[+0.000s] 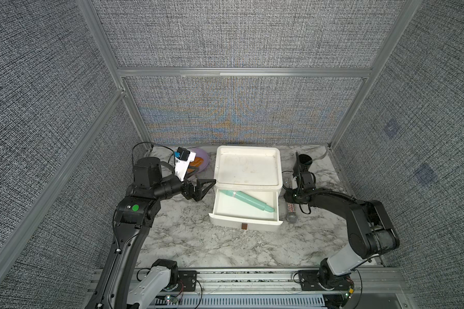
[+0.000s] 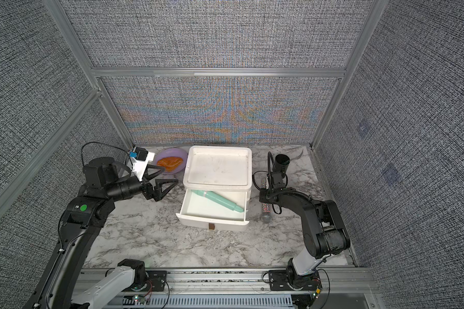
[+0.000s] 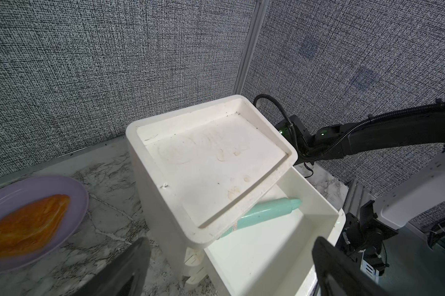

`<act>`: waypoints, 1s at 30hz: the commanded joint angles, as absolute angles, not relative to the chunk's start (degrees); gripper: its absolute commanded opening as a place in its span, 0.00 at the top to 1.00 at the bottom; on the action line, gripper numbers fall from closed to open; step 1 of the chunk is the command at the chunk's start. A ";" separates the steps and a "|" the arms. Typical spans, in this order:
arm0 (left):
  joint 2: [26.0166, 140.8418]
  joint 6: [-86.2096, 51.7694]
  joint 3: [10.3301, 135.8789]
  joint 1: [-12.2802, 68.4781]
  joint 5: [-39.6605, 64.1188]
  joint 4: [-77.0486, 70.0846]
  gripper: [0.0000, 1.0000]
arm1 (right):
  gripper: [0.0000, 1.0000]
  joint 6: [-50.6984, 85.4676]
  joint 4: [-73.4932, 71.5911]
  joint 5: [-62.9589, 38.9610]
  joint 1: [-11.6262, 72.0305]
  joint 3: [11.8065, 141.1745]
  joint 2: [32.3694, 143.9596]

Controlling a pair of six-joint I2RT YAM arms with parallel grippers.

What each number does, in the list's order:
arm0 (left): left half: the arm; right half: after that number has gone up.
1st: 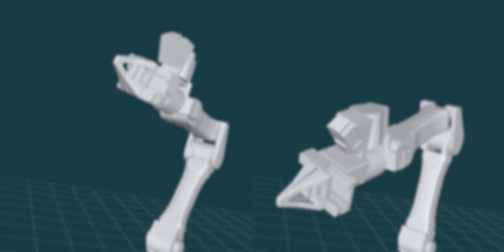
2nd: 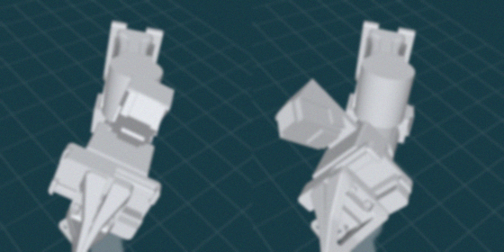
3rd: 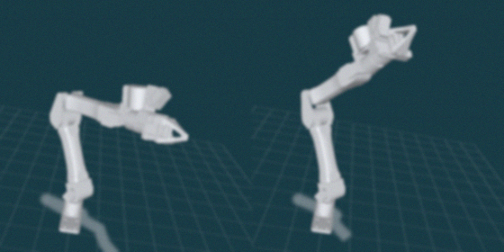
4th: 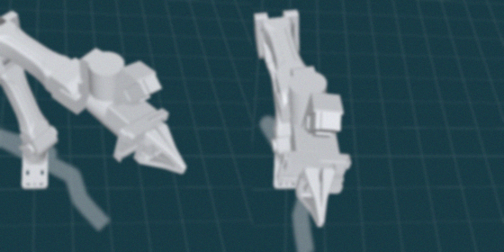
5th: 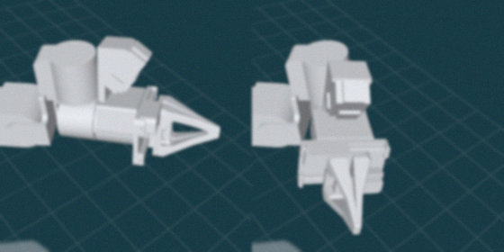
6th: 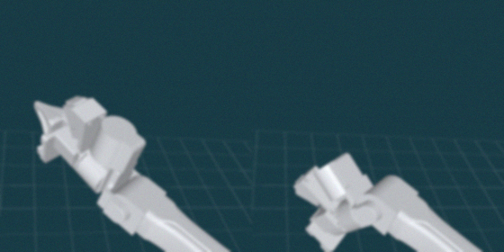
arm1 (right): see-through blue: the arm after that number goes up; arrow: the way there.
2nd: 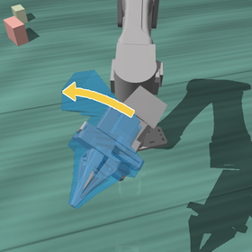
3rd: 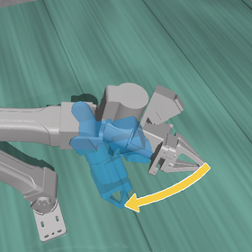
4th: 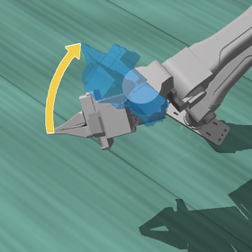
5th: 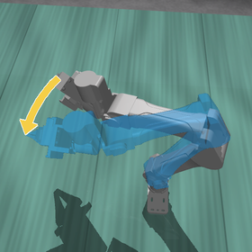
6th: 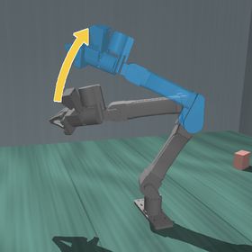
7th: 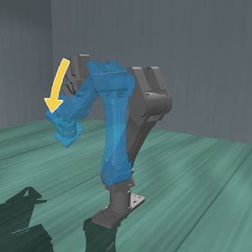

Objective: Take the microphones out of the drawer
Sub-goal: Place the microphone at the center of the board.

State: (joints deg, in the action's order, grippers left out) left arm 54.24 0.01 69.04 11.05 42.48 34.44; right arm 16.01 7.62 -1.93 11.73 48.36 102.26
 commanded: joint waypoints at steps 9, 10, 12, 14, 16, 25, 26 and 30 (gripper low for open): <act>53.55 1.03 68.99 10.97 42.18 32.96 0.00 | 0.70 15.23 10.93 -2.22 12.57 51.39 104.02; 53.51 0.97 69.00 10.98 42.17 32.90 0.00 | 0.65 15.14 11.11 -2.41 12.63 51.74 104.22; 53.21 0.94 68.95 11.00 42.34 32.85 0.00 | 0.60 14.88 11.59 -2.30 12.83 52.40 104.43; 52.85 0.67 68.28 10.98 42.43 32.08 0.00 | 0.60 14.62 11.91 -2.21 12.86 52.76 104.59; 52.90 0.57 68.03 10.99 42.38 31.59 0.00 | 0.59 14.50 12.21 -2.20 12.96 53.06 104.81; 53.44 0.61 68.30 11.02 42.63 31.86 0.00 | 0.58 14.02 13.32 -2.25 13.36 54.23 104.84; 53.36 0.62 68.25 10.99 42.63 31.82 0.00 | 0.58 13.91 13.47 -2.37 13.34 54.43 104.56; 53.52 0.62 68.37 10.92 42.38 31.87 0.00 | 0.56 13.02 14.40 -2.72 13.36 55.76 103.06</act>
State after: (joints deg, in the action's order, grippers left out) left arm 53.49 0.40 68.18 11.05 42.15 33.01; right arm 14.24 14.96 -1.89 13.10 54.78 103.88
